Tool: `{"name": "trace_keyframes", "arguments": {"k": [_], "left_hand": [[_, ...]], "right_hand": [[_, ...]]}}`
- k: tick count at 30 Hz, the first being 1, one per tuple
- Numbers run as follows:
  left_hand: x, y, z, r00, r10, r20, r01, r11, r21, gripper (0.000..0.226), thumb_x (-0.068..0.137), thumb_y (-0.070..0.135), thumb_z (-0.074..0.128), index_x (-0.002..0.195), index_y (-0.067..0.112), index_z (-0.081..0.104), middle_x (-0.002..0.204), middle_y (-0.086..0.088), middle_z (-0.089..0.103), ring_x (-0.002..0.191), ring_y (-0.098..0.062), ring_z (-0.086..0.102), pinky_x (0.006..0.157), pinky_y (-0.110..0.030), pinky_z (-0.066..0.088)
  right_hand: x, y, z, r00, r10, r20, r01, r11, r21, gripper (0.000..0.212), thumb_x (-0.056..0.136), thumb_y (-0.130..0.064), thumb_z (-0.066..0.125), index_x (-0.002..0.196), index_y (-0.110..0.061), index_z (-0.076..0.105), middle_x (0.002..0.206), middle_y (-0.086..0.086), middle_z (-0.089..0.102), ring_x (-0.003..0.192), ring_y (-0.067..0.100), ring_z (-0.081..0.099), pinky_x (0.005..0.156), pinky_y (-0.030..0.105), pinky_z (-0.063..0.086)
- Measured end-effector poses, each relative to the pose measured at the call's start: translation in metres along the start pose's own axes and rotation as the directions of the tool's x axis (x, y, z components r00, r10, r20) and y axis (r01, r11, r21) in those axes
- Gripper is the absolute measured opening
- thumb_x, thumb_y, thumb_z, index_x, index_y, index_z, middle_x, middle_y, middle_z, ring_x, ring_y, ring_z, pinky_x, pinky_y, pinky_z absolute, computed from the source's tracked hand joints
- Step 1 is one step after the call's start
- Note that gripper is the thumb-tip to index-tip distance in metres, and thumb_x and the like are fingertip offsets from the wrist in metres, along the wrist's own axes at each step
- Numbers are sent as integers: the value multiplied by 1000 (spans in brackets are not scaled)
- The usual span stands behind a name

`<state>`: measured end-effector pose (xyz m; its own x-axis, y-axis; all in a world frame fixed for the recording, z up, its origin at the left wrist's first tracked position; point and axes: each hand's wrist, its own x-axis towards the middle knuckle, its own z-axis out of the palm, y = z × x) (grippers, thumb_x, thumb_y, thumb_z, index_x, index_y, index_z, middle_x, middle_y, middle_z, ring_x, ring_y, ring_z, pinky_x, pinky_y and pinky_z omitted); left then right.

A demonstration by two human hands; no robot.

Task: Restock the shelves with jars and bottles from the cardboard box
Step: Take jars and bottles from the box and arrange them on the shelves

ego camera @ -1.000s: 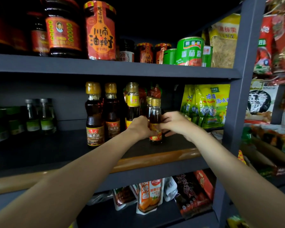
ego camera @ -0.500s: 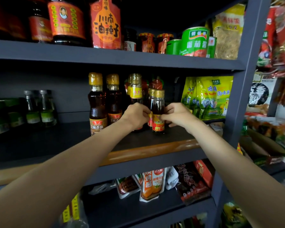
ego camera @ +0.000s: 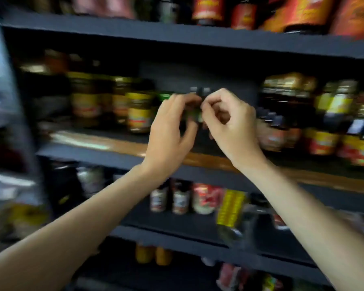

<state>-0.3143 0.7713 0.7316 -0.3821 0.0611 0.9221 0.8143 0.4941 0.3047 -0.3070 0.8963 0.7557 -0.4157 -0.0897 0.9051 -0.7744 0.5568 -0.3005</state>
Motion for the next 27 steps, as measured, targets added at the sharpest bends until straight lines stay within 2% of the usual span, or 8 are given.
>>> {"name": "trace_keyframes", "arguments": {"k": [5,9,11,13,17,21,24,27], "left_hand": [[-90,-97,-185,972,-165,-166,203,947,248,23,84,2,48,105,1,56,95,-1,56,87,-14,53,77,-15,40],[-204,-167,-327,840,-457,-294,540,757,367,22,81,10,47,100,5,58,91,1,57,85,-13,52,76,-19,39],[-266,-188,-388,714,-584,-387,700,594,396,24,78,14,46,97,6,58,90,1,57,85,-19,55,77,-30,43],[-321,-200,-444,536,-676,-506,843,393,368,25,76,14,45,96,4,58,91,-6,61,87,-26,57,78,-36,44],[-417,-207,-533,194,-673,-713,971,29,237,15,84,6,50,99,5,55,95,-11,62,90,-30,59,83,-39,46],[-491,-202,-601,-110,-572,-813,976,-215,20,21,92,10,47,113,8,50,103,-8,60,96,-23,58,87,-32,46],[-548,-204,-644,-318,-479,-818,932,-316,-177,23,94,15,48,117,14,45,104,-6,60,97,-21,60,93,-41,49],[-606,-194,-674,-524,-290,-801,827,-396,-398,23,95,18,48,118,18,43,99,-4,59,93,-21,61,86,-42,53]], "right_hand": [[-34,-109,197,938,-194,288,106,950,295,20,87,-21,51,85,-5,62,70,-1,65,62,12,61,59,29,48],[-95,-195,356,782,-260,567,13,915,403,19,84,-26,54,89,-10,64,66,-5,63,59,8,55,57,24,43],[-134,-233,425,607,-309,732,-23,914,405,21,82,-27,53,93,-13,64,67,-6,60,62,13,59,61,30,45],[-174,-270,487,378,-373,847,16,918,397,20,85,-29,54,99,-17,62,72,-4,60,73,23,63,64,33,45],[-240,-341,588,-34,-456,889,89,885,458,21,91,-25,53,110,-16,57,96,10,67,90,30,63,76,39,51],[-300,-412,673,-243,-506,828,43,847,530,18,92,-23,52,107,-17,58,95,4,65,86,25,63,80,40,53],[-357,-464,732,-361,-565,742,-13,798,602,18,92,-22,52,107,-15,59,96,2,64,87,23,63,79,39,53],[-415,-516,778,-510,-581,634,-57,759,649,19,93,-21,53,109,-11,58,102,5,60,91,21,58,79,33,50]]}}
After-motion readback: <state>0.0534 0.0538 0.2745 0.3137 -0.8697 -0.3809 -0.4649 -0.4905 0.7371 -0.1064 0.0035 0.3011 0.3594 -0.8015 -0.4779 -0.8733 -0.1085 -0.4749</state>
